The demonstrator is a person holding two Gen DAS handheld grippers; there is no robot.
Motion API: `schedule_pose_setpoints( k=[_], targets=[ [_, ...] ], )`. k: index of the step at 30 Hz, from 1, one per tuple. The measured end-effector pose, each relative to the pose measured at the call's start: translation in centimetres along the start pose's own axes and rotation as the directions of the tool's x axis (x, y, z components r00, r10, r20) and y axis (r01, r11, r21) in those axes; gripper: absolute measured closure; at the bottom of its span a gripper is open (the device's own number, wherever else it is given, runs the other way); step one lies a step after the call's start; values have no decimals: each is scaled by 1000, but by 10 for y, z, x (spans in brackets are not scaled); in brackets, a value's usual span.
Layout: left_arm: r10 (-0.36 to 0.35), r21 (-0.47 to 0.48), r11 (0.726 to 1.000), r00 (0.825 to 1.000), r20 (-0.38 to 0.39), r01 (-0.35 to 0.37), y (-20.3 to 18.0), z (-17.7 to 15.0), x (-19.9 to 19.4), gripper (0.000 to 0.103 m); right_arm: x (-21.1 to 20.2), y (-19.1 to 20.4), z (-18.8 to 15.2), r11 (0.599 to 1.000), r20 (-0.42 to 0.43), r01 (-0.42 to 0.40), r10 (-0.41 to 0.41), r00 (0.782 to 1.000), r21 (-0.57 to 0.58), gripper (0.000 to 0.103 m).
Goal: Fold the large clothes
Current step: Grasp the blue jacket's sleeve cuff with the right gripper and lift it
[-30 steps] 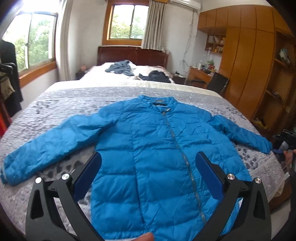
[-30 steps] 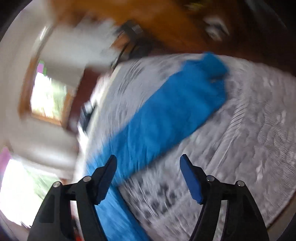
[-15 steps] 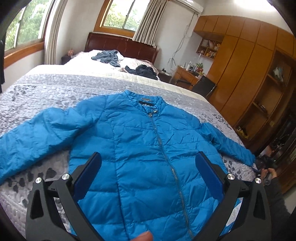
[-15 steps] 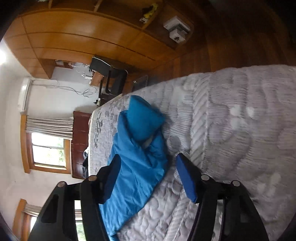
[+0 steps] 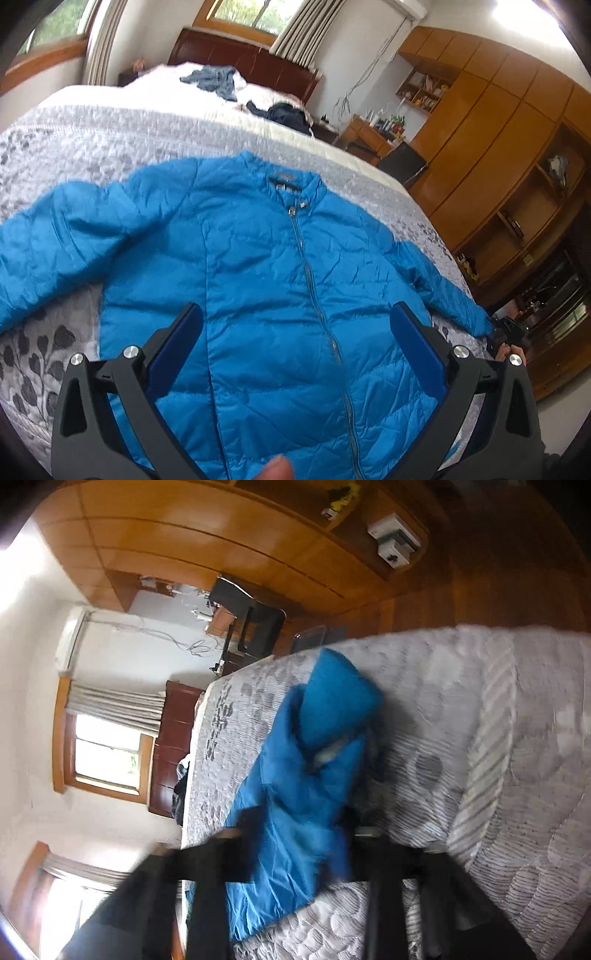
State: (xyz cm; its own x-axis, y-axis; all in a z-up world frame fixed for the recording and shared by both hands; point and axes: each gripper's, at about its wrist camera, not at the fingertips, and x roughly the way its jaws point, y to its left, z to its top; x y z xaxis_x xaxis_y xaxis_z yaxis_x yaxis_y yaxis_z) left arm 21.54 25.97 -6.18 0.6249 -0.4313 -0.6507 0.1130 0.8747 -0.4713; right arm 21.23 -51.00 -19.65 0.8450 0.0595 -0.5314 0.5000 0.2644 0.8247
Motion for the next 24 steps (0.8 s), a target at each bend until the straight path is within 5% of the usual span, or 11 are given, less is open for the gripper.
schedule_pose_setpoints(
  k=[10,18,24],
  targets=[
    [-110,27,994,994,25,110,3,-3,-23,3,-43,116,-27,961,65,-31,50,997,-275,94],
    [-99,124,988,993,64,90,-5,-7,-45,3,-52,226,-101,856,38,-103,142,989,-507,94],
    [-109,97,989,994,-9,109,0,0,-45,3,-37,291,-181,735,-11,-135,171,985,-665,94]
  ],
)
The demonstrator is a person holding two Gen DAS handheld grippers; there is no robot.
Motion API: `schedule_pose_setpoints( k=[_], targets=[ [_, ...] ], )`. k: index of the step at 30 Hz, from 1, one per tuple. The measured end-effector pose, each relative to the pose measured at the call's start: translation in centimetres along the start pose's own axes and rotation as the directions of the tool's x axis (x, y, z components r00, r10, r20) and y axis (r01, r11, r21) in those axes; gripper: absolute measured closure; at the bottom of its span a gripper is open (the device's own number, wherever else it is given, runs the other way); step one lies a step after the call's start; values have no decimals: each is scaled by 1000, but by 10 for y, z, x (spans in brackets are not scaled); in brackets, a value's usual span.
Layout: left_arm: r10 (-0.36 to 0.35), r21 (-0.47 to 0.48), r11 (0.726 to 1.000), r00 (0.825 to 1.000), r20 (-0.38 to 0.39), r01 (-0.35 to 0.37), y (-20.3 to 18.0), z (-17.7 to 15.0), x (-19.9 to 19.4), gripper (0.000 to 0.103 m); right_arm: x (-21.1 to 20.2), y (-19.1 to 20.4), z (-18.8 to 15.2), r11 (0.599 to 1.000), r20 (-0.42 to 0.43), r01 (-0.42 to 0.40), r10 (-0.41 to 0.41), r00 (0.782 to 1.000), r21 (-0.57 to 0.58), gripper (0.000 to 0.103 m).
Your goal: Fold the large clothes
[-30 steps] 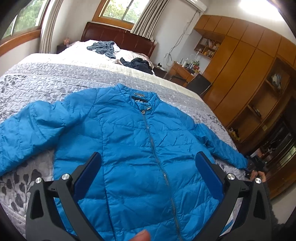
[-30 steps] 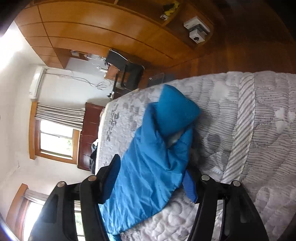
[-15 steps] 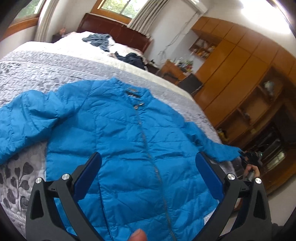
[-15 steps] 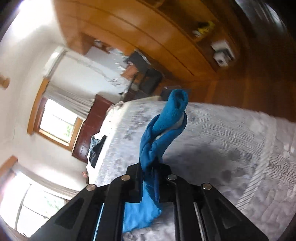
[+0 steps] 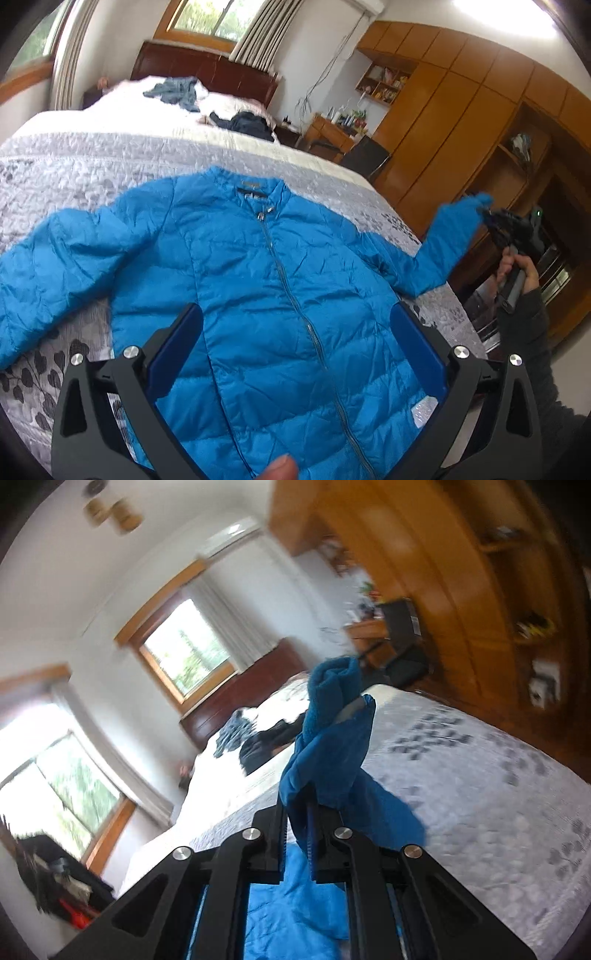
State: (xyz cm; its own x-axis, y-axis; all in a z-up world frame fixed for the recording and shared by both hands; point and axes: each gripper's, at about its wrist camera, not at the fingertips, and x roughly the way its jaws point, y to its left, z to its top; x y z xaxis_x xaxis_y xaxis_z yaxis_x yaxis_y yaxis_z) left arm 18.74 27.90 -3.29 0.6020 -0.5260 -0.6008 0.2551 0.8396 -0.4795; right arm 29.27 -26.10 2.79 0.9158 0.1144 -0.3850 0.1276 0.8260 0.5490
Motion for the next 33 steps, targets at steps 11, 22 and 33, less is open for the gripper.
schedule_pose_setpoints(
  k=[11,22,33],
  targets=[
    [-34,-43,998,999,11,34,14,16,3,3,86,144,-118,914,-160,-23,-46,986,-406,94],
    [-124,-177,978,990,-67,110,33,58,69,3,168,172,-277,760,-452,-141,-217,865,-634,67],
    [-396,-502,832,887,-238,236,23,62,235,3,35,114,-245,870,-355,-121,-65,932,-478,29]
  ],
)
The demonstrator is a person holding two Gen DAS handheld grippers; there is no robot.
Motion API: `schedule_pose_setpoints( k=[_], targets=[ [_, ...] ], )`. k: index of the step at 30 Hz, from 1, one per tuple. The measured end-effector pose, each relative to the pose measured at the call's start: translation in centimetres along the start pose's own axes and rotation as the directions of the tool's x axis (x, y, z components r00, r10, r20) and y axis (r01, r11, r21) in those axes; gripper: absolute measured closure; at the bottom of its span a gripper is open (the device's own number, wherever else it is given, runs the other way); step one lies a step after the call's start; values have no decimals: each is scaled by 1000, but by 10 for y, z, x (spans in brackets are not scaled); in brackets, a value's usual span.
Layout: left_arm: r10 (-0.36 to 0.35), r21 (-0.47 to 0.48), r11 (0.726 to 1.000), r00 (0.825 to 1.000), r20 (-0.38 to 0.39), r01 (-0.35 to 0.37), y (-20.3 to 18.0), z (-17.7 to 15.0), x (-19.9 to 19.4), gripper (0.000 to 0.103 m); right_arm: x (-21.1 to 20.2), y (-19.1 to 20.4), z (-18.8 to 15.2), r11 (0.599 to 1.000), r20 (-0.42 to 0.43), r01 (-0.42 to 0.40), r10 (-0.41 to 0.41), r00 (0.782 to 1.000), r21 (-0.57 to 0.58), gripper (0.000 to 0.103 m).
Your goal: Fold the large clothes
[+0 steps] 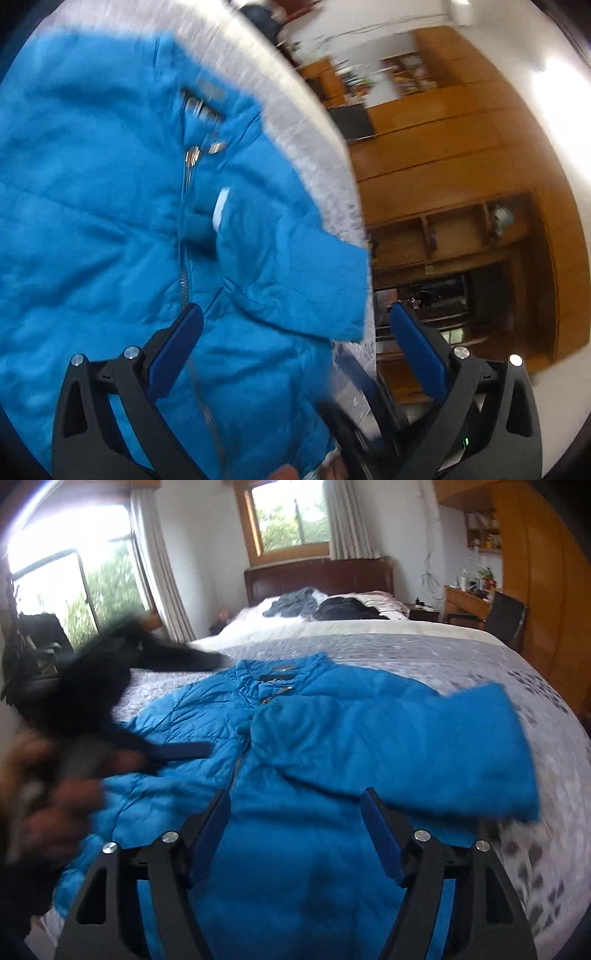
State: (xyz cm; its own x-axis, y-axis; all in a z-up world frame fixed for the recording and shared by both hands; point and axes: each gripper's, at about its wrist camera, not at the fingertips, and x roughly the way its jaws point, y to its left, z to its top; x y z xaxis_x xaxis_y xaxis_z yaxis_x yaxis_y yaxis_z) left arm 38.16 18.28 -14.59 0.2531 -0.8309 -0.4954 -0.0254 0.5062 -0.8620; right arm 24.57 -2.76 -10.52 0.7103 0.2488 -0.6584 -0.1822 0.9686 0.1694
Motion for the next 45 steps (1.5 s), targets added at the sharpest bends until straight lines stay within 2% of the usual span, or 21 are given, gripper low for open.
schedule_pose_setpoints(
  k=[2,6,7,8,9,10,13,15,19,24,28,30,33,37,40,43,44,45],
  targets=[
    [35,-12,999,999,-17,-35,1,5,23,3,-16,-9,-8,1000,15,-2,2,1000,27,28],
    [74,-6,997,996,45,-74,-6,10,38,6,-40,-28,-25,994,45,-28,23,999,107,27],
    [93,3,996,995,41,-94,-8,11,42,24,-45,-31,-28,992,54,-37,31,998,123,27],
    [121,8,993,992,25,-121,-9,12,46,60,-48,-32,-30,990,62,-45,37,997,133,27],
    [168,12,986,986,8,-168,-8,14,52,75,-54,-33,-33,988,74,-57,47,996,143,27],
    [183,13,983,983,5,-183,-6,16,54,97,-59,-34,-35,986,84,-67,55,995,151,27],
    [202,33,979,978,46,-203,-12,21,50,97,-67,-36,-46,981,91,-89,74,993,175,27],
    [185,50,981,980,77,-189,-25,26,39,98,-69,-37,-53,976,87,-100,85,993,191,27],
    [163,138,973,974,158,-185,-64,39,-4,99,-74,-41,-63,971,83,-112,96,992,211,27],
    [134,222,954,947,291,-203,-103,48,-86,100,-77,-43,-68,964,89,-128,110,990,231,27],
    [128,226,950,927,352,-217,-106,49,-133,100,-77,-41,-71,963,89,-139,121,989,231,27],
    [138,216,949,918,371,-230,-97,47,-148,100,-76,-40,-71,962,92,-143,125,988,232,27],
    [170,178,952,915,365,-249,-68,41,-155,100,-75,-40,-70,959,96,-152,133,986,238,27],
    [228,99,958,922,311,-271,-4,36,-149,100,-70,-42,-71,955,88,-163,145,986,250,27],
    [288,34,951,920,267,-308,41,32,-136,100,-67,-41,-70,952,84,-174,157,984,253,27],
    [346,-3,934,906,245,-356,68,29,-135,98,-67,-40,-68,952,86,-180,163,983,246,27],
    [355,-10,931,902,245,-364,69,29,-138,93,-68,-39,-67,953,87,-180,163,983,245,27],
    [367,-11,926,891,269,-378,64,26,-146,90,-68,-40,-65,952,89,-182,165,982,244,27]
  ],
)
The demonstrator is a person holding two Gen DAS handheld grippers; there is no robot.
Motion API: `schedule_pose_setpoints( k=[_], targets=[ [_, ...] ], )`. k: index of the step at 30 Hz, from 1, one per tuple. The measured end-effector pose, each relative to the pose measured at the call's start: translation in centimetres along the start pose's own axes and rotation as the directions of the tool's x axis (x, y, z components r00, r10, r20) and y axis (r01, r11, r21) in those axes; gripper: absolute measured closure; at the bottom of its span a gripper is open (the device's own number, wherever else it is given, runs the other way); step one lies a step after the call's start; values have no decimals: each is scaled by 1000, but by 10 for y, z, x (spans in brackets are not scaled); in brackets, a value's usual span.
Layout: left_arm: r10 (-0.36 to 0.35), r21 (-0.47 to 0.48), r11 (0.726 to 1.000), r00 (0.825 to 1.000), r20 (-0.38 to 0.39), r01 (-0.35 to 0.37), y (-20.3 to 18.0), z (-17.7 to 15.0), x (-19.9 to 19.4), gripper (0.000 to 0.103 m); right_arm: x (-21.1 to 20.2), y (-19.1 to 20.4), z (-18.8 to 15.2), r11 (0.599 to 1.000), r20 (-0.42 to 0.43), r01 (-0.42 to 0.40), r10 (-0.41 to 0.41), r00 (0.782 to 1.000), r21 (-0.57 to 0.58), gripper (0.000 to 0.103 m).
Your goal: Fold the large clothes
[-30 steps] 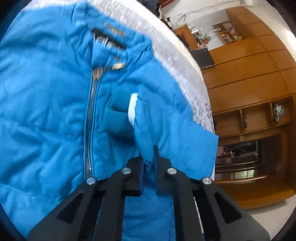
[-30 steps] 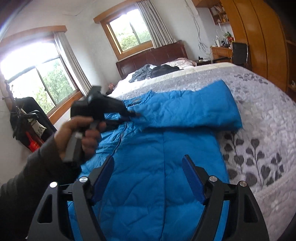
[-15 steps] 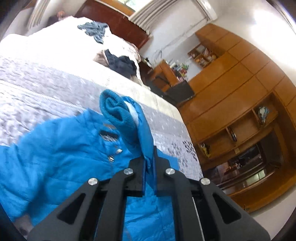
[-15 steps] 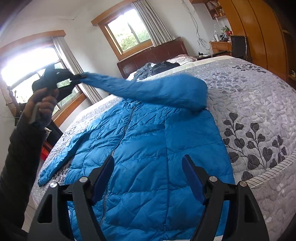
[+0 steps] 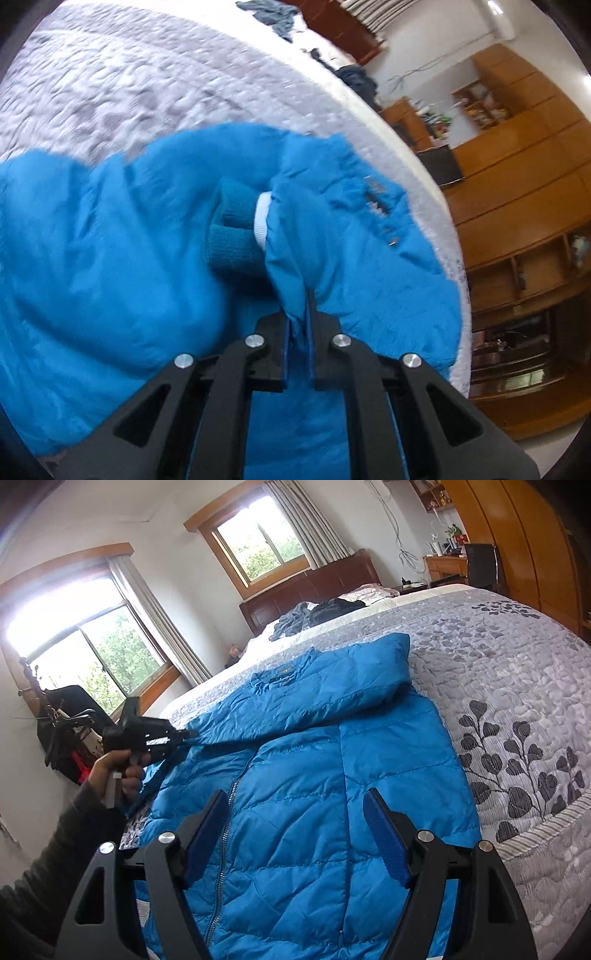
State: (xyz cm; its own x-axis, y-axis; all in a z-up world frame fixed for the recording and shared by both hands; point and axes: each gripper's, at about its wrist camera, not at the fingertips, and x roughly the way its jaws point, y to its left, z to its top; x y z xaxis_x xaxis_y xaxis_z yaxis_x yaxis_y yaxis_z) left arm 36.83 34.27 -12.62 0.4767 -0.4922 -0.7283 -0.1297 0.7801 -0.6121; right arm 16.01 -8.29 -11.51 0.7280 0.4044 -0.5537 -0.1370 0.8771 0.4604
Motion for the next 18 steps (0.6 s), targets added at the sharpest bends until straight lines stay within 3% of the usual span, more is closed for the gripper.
schedule_pose_setpoints(
  k=[1,2,4,5,9,12,13,14,15,16,18],
  targets=[
    [31,7,999,998,47,-32,-2,1,-13,82,-1,0,1,1000,1,-2,2,1000,0,27],
    [64,22,998,992,110,-67,-9,3,-31,66,-2,1,2,1000,3,-3,3,1000,-1,27],
    [49,42,997,982,182,-58,-22,5,-50,39,-3,3,4,1000,10,-10,10,1000,2,26],
    [25,62,997,980,199,-38,-32,5,-55,37,-2,3,4,1000,12,-16,16,1000,3,26],
    [-77,135,989,993,93,64,-65,6,-22,35,1,13,4,999,10,-38,38,999,3,25],
    [-12,96,995,1000,15,11,-51,10,21,38,-2,20,2,999,9,-40,40,999,-10,25],
    [26,83,996,1000,10,-27,-41,9,28,49,-3,21,2,999,9,-37,37,999,-11,25],
    [34,62,998,999,2,-34,-28,11,32,61,-5,21,1,999,10,-33,33,999,-12,24],
    [17,40,999,1000,-2,-17,-20,12,30,67,-6,20,1,1000,12,-28,28,1000,-11,24],
    [-13,22,1000,1000,-7,13,-12,11,25,69,-8,19,2,1000,16,-23,23,1000,-8,23],
    [-17,15,1000,1000,8,17,-1,6,0,62,-10,16,3,1000,20,-16,16,1000,2,22]
  ],
)
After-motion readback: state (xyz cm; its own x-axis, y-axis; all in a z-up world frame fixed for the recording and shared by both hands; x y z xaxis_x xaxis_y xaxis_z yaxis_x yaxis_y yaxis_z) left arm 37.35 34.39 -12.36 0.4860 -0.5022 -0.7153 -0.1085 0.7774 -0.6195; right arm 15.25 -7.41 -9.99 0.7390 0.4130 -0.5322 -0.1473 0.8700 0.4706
